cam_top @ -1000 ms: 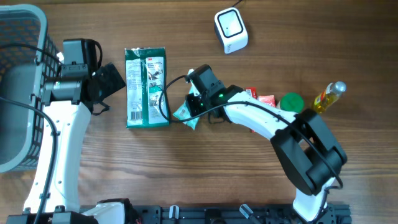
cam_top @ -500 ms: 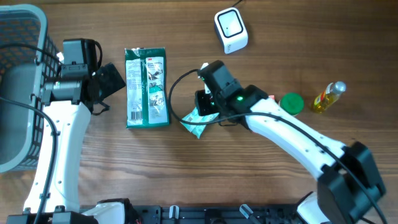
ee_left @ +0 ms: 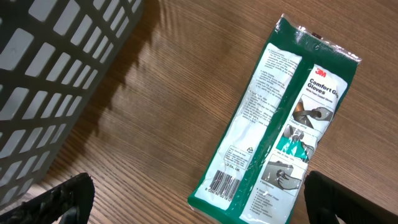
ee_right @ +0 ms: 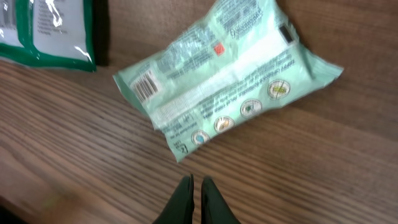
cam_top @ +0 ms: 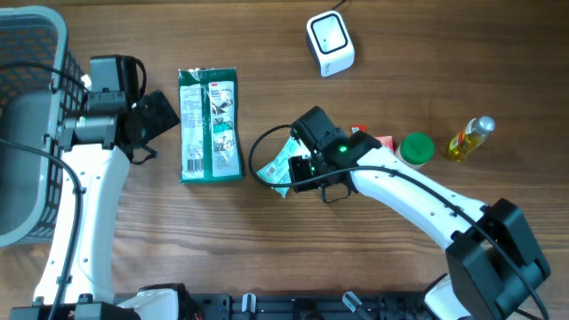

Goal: Scan the item barcode

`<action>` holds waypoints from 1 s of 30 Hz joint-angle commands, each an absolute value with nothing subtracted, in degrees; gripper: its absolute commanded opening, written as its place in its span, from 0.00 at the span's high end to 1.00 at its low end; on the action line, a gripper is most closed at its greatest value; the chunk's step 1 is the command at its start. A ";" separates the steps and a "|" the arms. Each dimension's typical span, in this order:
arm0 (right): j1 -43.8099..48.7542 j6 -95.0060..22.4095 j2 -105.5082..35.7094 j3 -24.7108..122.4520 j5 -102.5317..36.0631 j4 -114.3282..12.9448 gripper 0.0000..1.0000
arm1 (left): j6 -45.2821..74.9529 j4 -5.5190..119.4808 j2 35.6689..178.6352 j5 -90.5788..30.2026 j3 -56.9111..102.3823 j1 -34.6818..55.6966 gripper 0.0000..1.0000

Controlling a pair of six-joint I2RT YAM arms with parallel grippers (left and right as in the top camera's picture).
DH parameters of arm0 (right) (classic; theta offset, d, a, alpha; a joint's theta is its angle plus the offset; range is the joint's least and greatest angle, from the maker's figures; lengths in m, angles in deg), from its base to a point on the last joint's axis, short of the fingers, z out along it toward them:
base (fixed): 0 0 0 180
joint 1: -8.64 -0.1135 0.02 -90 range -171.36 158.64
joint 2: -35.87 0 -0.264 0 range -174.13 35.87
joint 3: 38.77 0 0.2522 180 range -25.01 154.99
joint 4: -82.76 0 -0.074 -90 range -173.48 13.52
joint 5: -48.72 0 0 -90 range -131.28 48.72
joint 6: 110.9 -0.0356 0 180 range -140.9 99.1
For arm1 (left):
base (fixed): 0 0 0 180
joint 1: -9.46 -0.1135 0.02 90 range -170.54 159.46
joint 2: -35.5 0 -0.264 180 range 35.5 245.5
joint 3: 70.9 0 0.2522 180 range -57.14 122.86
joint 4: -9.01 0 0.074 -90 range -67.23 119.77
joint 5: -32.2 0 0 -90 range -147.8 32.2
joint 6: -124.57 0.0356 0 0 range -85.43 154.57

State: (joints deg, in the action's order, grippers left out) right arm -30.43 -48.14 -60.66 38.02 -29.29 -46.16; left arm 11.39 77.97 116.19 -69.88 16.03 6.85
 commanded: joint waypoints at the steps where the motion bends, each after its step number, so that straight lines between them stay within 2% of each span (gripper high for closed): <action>1: -30.41 -50.29 -62.01 37.04 -27.30 -46.31 0.96 | 11.85 77.84 116.30 -69.79 16.03 7.11 0.00; 6: -30.41 -56.78 -62.19 35.18 -27.15 -48.15 0.96 | 11.85 77.84 116.30 -69.79 16.03 7.11 0.00; 13: -31.33 -79.53 -62.19 30.19 -27.23 -50.13 0.96 | 11.87 77.84 116.30 -69.79 16.03 7.11 0.00; 23: -35.37 -90.63 -62.19 25.01 -29.27 -61.35 0.91 | 11.85 77.84 116.30 -69.79 16.03 7.11 0.00; 30: -37.95 -93.37 -62.19 25.01 -34.16 -69.11 0.94 | 11.85 77.84 116.30 -69.79 16.03 7.11 0.00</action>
State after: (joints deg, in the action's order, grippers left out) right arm -36.75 -90.22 -61.42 25.36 -29.86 -66.33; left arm 11.39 77.97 116.19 -69.88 16.03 6.85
